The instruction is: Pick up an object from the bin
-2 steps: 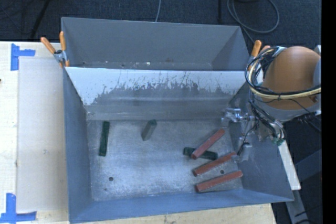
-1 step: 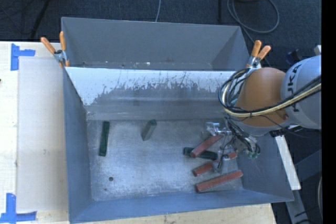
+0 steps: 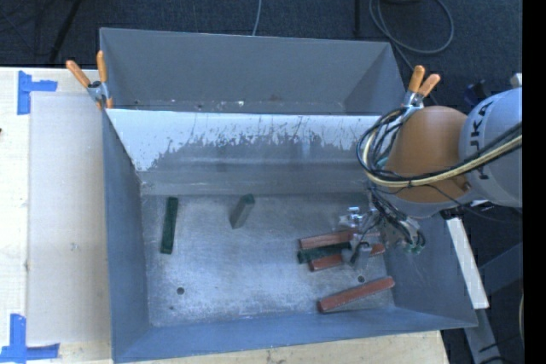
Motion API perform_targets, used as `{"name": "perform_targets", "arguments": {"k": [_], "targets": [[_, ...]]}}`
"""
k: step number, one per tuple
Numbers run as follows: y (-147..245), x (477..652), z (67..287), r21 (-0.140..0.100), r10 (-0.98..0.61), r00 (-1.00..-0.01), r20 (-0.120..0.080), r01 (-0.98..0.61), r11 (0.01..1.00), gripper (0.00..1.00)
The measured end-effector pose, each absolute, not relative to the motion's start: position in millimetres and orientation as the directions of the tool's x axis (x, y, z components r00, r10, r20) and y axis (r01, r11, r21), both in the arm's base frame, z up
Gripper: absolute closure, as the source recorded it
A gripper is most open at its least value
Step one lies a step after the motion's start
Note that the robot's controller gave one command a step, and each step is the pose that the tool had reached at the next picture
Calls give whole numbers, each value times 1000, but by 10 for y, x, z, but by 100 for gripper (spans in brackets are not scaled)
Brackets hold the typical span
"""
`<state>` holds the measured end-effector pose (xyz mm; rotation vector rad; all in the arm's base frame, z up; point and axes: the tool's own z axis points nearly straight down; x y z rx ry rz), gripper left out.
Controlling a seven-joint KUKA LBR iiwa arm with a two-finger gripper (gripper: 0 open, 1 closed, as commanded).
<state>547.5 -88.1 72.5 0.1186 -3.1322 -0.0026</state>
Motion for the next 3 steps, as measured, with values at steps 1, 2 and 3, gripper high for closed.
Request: {"name": "perform_targets", "arguments": {"k": [1,2,3], "targets": [[-1197,5886,2183,-3,-100,-995,-11,-100,995,100],[-1194,5863,2133,0,-98,-995,-2,-98,995,0],[-937,5476,898,5,-389,-921,5,-389,921,0]]}}
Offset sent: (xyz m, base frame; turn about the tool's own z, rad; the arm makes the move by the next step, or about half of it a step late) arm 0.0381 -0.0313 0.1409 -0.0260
